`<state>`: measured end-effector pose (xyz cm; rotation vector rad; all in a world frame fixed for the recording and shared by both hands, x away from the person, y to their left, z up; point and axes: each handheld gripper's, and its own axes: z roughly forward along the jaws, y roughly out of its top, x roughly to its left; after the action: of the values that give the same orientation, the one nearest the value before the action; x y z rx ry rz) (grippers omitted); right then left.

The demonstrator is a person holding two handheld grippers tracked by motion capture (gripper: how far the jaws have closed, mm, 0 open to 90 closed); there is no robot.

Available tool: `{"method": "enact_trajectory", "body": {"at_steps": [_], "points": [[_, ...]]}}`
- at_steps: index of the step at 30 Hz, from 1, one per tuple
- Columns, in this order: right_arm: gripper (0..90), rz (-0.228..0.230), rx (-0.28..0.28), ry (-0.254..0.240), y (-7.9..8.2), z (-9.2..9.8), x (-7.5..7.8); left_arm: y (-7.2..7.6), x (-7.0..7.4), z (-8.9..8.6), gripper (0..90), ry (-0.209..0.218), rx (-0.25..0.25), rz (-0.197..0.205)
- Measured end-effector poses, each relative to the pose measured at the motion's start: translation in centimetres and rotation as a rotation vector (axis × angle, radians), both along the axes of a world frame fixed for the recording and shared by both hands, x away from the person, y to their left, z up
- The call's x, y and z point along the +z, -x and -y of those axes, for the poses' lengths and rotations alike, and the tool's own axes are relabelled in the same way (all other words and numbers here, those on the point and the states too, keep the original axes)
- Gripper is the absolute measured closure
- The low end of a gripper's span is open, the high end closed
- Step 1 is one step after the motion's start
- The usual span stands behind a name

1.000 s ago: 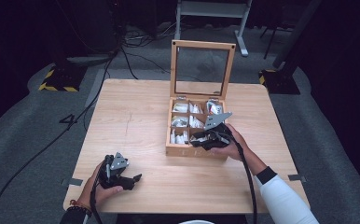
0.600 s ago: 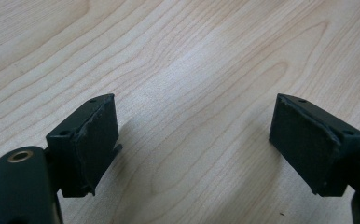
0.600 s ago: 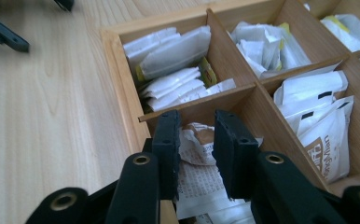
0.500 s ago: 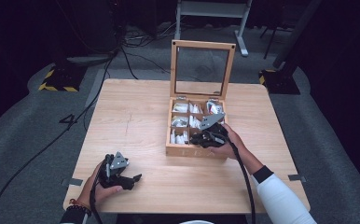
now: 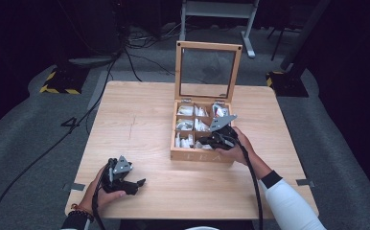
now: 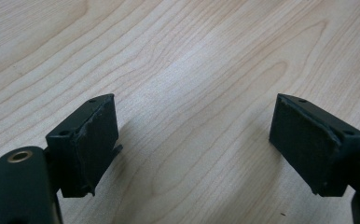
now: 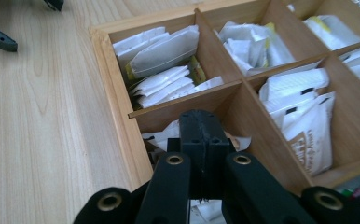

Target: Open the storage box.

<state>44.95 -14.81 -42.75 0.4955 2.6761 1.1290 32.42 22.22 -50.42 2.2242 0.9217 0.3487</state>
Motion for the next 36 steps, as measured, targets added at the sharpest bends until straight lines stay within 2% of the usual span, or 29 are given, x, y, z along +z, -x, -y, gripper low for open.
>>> {"method": "enact_trajectory", "body": {"at_steps": [4, 10, 18, 24, 36], "points": [[90.0, 0.022, -0.007, -0.035, 0.2, 0.7, 0.7, 0.0, 0.0, 0.0, 15.9, 0.000, -0.001, 0.000], [90.0, 0.045, 0.002, -0.053, 0.7, 1.1, 1.4, 0.0, 0.0, 0.0, 15.9, 0.000, -0.001, 0.000], [90.0, 0.064, 0.001, -0.083, 1.0, 1.9, 2.2, 0.0, 0.0, 0.0, 15.6, 0.002, -0.002, -0.003], [90.0, 0.077, 0.004, -0.127, 1.4, 2.5, 3.3, -0.1, 0.0, 0.0, 15.5, 0.001, -0.003, -0.005], [90.0, 0.105, -0.002, -0.167, 1.9, 3.7, 4.7, -0.2, 0.0, 0.0, 15.3, -0.003, -0.010, 0.001]]}}
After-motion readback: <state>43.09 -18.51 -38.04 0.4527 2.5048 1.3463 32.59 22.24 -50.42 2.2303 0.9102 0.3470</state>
